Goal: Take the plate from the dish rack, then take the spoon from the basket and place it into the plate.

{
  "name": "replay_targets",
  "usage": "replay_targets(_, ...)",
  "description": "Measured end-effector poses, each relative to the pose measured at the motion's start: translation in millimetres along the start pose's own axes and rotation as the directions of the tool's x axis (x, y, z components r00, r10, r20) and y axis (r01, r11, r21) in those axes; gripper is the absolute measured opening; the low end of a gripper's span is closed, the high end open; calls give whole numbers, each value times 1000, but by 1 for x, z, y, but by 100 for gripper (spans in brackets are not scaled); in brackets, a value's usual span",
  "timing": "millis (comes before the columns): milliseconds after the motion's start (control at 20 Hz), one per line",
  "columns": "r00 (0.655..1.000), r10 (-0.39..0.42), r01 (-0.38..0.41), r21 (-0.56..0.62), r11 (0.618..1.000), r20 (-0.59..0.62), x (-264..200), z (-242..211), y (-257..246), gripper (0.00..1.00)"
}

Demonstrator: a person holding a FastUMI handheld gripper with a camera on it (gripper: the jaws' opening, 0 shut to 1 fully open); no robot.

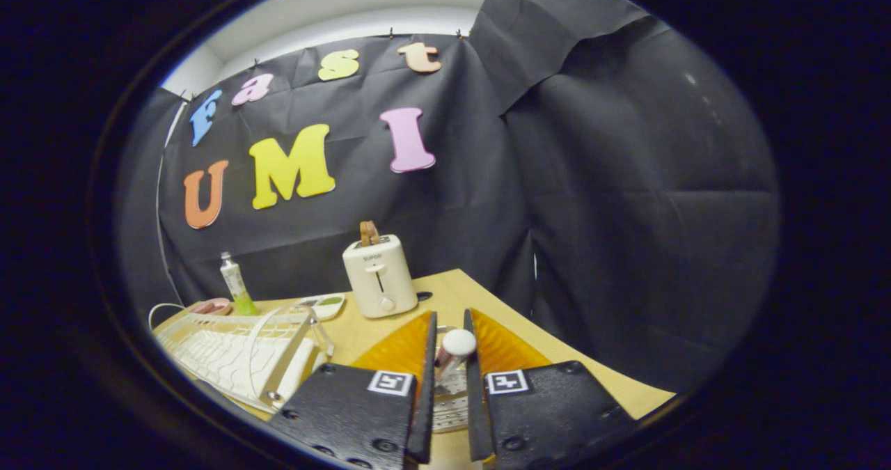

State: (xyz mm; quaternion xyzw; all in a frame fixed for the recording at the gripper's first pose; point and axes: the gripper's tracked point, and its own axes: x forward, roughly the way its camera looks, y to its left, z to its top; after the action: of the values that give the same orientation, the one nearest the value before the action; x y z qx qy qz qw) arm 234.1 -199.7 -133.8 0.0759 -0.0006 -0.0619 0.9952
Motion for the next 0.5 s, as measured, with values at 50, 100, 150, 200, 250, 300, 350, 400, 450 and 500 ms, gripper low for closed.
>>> replay_targets(50,1000,2,-2,-38,999,-13,0,1,8,20)
replay_targets(100,1000,-10,9,-84,996,-15,1,3,12,20)
replay_targets(150,1000,-17,17,-128,992,0,1,9,16,20)
replay_targets(200,1000,-15,19,-161,987,24,1,19,23,20)
replay_targets(250,999,-7,16,-189,982,48,-1,30,30,20)
replay_targets(300,998,-3,17,-219,976,66,-7,37,35,20)
replay_targets(350,996,-14,35,-243,969,86,-13,48,38,20)
replay_targets(400,994,-12,42,-264,964,112,-20,60,44,20)
replay_targets(450,991,3,37,-286,957,136,-30,72,54,20)
replay_targets(500,987,20,31,-305,952,161,-41,83,64,19)
